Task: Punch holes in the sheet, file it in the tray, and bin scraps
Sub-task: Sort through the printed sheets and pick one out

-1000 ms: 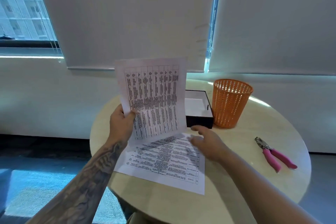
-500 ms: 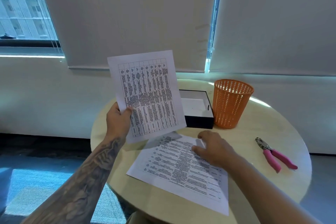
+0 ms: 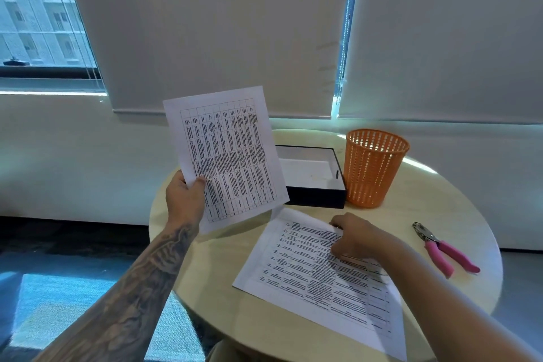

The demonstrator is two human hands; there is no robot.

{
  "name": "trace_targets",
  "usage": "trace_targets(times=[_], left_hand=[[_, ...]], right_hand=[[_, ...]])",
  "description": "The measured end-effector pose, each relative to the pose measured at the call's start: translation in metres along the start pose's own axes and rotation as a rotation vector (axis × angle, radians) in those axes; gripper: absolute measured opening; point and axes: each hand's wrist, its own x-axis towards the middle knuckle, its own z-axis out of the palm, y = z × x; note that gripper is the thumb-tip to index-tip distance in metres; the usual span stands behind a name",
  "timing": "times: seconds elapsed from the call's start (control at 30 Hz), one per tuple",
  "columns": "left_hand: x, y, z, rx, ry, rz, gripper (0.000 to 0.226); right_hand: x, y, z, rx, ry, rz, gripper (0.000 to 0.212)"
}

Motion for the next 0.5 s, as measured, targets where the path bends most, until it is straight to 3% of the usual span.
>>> trace_targets(times=[0.17, 0.3, 0.5], left_hand=[[0.004, -0.009, -0.008, -0.006, 0.064, -0.036, 0.009], [0.001, -0.012, -0.010, 0.020, 0.094, -0.033, 0.008], [-0.009, -0.016, 0.000, 0.114, -0.094, -0.090, 0.015]], right_hand=[[-0.007, 0.004, -0.007, 0.167, 0.064, -0.071, 0.029], [-0.017, 0.008, -0.016, 0.340, 0.062, -0.151, 0.020], [-0.014, 0.005, -0.021, 0.887, 0.194, -0.110, 0.019]])
